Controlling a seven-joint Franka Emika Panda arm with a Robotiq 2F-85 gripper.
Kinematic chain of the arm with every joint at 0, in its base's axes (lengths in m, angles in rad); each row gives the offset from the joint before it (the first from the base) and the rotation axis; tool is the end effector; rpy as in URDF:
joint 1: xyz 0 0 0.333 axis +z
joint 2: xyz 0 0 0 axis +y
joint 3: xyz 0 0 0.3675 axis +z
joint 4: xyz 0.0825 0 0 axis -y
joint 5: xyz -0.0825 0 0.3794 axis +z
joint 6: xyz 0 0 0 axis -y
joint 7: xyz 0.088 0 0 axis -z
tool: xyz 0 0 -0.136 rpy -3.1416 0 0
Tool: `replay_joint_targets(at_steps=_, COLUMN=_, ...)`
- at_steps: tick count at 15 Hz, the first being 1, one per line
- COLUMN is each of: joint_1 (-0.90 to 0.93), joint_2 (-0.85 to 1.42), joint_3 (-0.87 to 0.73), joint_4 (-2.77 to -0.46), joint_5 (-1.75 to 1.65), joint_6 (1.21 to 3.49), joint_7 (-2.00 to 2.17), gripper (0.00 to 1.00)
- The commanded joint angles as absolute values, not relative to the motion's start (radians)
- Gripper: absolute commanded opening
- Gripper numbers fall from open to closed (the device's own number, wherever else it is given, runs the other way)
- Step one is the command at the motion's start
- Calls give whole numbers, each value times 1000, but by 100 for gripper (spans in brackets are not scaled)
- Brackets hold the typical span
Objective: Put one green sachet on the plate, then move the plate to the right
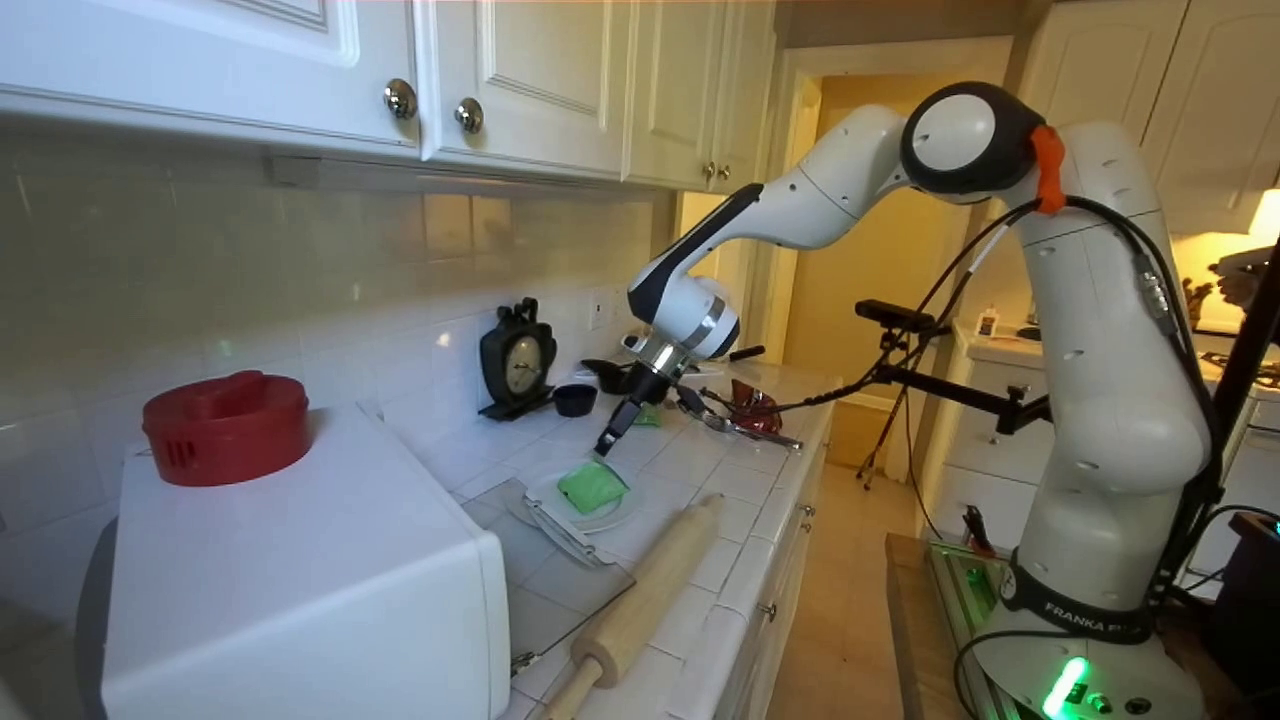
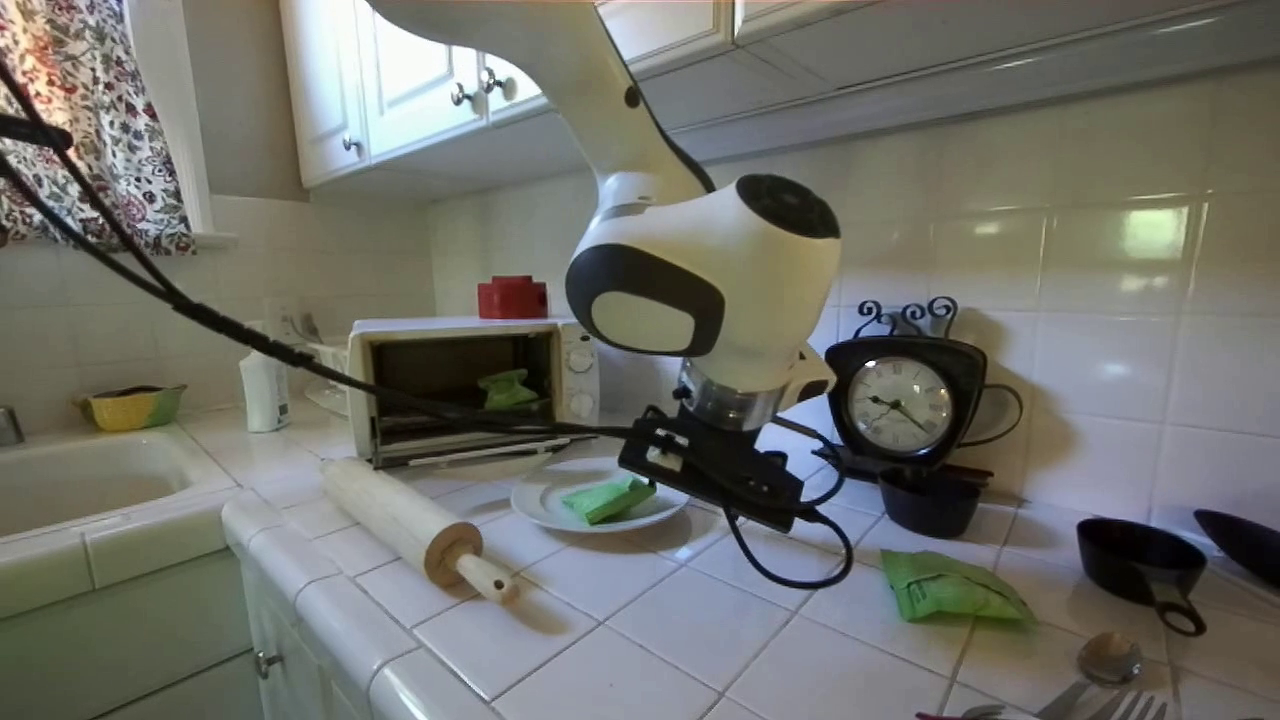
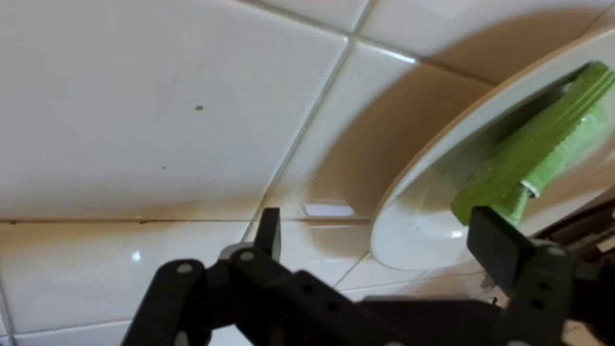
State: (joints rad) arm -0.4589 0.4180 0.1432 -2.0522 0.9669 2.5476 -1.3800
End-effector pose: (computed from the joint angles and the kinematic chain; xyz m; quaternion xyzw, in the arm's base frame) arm 0.5936 -0.1949 0.2644 -0.9462 -0.1155 -0.2435 0.1789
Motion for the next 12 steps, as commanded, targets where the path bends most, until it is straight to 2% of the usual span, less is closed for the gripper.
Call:
replay_joint_targets(at_steps=1, joint_1=-453, joint_2=416, joint_3=88, joint_4=-2001, joint_5=1080, joint_6=2376, joint_7=-1512, gripper=100)
replay_joint_targets(at_steps=12, joint_1=-416, joint_2=524, joint_3=-77, joint_4=-1894, joint_5=1180, joint_6=1984, joint_7=-1607, gripper=100)
